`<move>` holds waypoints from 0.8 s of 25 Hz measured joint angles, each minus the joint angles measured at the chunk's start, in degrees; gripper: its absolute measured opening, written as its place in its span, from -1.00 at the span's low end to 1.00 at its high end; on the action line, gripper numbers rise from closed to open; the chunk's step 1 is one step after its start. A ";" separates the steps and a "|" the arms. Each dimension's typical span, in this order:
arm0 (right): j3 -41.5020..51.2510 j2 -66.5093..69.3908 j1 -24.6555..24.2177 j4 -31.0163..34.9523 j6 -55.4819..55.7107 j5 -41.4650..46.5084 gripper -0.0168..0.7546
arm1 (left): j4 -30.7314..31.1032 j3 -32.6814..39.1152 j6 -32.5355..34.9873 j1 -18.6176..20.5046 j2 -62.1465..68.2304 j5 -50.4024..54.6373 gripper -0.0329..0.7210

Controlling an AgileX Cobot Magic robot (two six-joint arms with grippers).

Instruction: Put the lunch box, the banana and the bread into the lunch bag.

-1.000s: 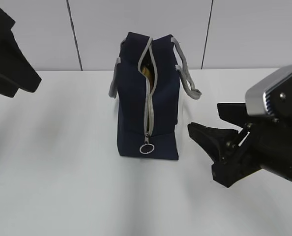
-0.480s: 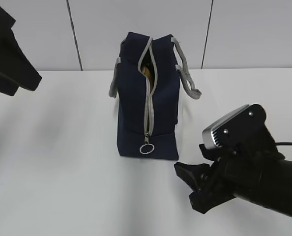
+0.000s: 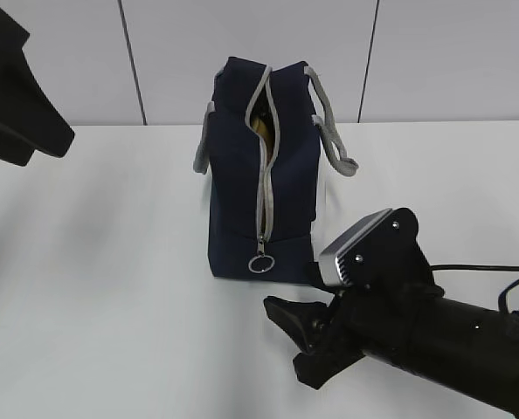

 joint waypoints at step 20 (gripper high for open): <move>-11.33 13.33 0.00 2.19 0.10 -0.72 0.23 | 0.36 0.00 0.00 0.00 0.00 -0.45 0.04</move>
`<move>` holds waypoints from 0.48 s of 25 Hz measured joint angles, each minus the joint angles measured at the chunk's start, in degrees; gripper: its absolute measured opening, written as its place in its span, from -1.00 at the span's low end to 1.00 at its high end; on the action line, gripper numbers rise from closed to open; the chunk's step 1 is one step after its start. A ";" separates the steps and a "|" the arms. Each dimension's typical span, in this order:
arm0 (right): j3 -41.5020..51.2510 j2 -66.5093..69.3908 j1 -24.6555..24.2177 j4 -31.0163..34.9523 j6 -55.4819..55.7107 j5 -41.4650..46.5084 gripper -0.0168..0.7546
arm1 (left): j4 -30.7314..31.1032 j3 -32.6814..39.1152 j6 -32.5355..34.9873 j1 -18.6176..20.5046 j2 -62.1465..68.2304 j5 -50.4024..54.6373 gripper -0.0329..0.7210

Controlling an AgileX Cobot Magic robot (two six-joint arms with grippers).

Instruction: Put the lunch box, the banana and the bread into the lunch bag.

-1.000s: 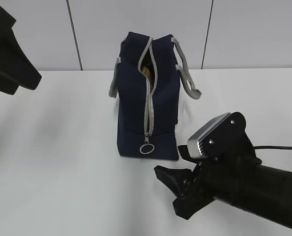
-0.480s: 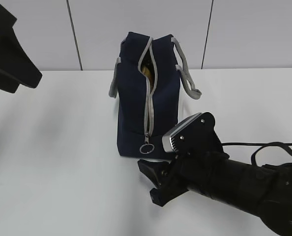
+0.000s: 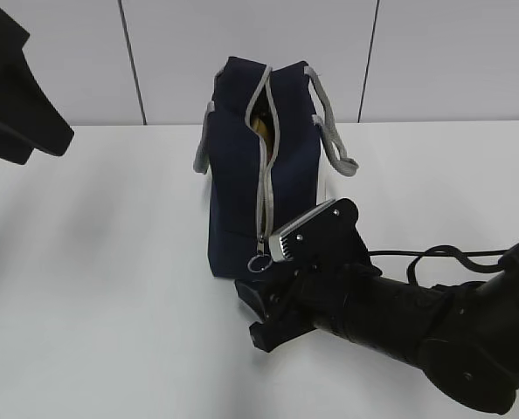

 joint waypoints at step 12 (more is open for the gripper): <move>-1.83 1.22 0.00 0.22 0.11 0.00 0.23 | 0.06 0.00 0.00 0.00 0.00 -0.17 0.04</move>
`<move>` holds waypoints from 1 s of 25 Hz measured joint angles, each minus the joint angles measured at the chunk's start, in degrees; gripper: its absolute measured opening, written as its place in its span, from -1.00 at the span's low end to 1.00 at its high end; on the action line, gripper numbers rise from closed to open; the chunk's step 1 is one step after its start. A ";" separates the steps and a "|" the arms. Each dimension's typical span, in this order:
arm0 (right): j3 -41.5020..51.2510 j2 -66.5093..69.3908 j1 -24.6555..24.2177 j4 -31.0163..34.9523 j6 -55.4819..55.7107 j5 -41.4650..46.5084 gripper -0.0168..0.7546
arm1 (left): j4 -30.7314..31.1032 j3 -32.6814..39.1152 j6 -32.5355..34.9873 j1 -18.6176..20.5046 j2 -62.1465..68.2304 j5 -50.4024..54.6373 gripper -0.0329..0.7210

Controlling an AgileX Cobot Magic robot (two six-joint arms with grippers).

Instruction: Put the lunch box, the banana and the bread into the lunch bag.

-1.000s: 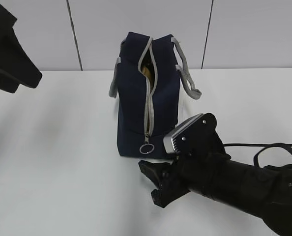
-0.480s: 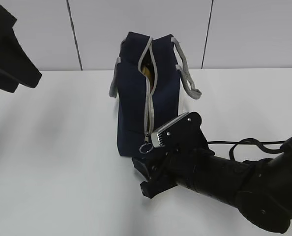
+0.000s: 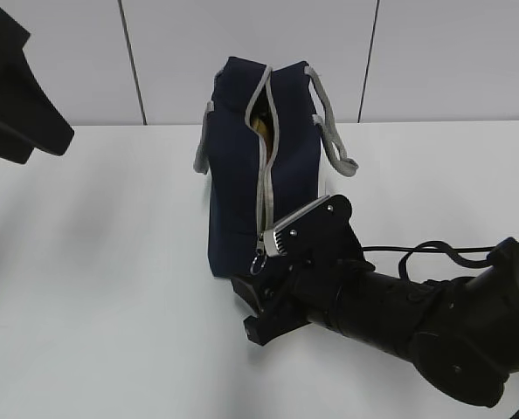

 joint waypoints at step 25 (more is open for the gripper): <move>-2.73 3.04 0.00 3.88 -1.01 -1.47 -0.30 | 0.05 0.00 0.00 0.00 0.00 0.00 0.04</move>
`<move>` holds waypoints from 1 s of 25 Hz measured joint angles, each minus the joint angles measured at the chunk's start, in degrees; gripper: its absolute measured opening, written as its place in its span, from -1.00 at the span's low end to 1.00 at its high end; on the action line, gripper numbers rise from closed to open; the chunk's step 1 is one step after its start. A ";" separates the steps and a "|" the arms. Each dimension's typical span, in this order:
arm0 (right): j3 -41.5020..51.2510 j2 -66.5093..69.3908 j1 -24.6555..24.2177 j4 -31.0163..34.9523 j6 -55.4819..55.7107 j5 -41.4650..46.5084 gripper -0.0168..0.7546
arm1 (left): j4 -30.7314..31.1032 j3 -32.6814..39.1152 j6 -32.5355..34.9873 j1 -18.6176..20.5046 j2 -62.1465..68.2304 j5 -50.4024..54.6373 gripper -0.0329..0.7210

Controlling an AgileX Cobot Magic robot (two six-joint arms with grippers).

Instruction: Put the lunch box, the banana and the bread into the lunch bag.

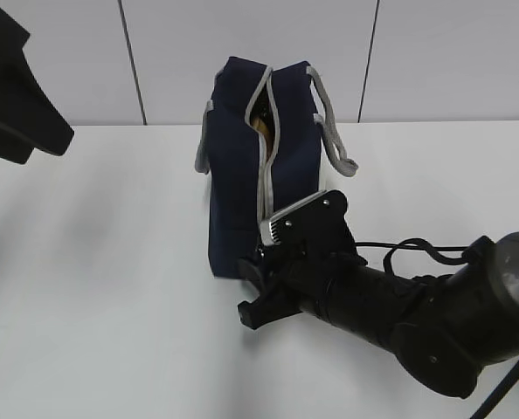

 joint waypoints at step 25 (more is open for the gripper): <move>0.00 0.00 0.00 1.44 -0.30 1.98 -0.99 | 0.00 0.00 0.00 0.00 0.00 0.00 0.04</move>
